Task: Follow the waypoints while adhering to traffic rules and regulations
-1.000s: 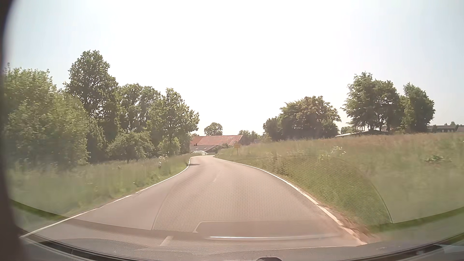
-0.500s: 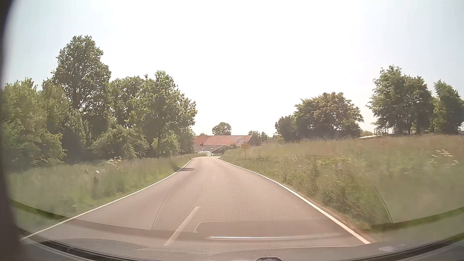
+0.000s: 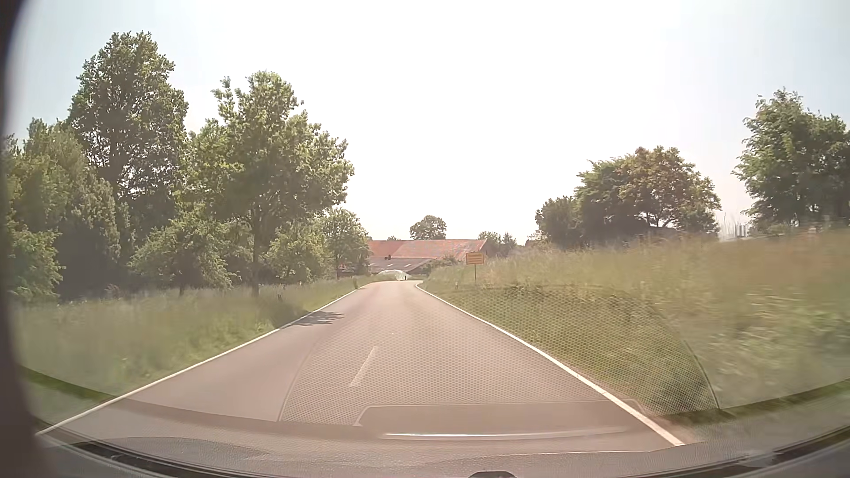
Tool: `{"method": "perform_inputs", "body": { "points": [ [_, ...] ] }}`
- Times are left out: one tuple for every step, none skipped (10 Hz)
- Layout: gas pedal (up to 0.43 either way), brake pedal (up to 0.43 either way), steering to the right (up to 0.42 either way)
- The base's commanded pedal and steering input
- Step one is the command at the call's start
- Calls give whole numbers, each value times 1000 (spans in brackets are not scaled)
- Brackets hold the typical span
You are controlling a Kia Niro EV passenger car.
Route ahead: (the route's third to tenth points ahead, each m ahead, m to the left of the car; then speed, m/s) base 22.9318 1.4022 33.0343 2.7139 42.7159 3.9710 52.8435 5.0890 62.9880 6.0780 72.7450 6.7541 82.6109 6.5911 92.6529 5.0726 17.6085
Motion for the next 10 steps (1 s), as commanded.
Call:
{"method": "perform_inputs", "body": {
  "points": [
    [47,0,-30],
    [59,0,-30],
    [59,0,-30],
    [67,0,-30],
    [87,0,-29],
    [87,0,-29],
    [87,0,-27],
    [79,0,-24],
    [0,0,-21],
    [0,0,-16]
  ]
}}
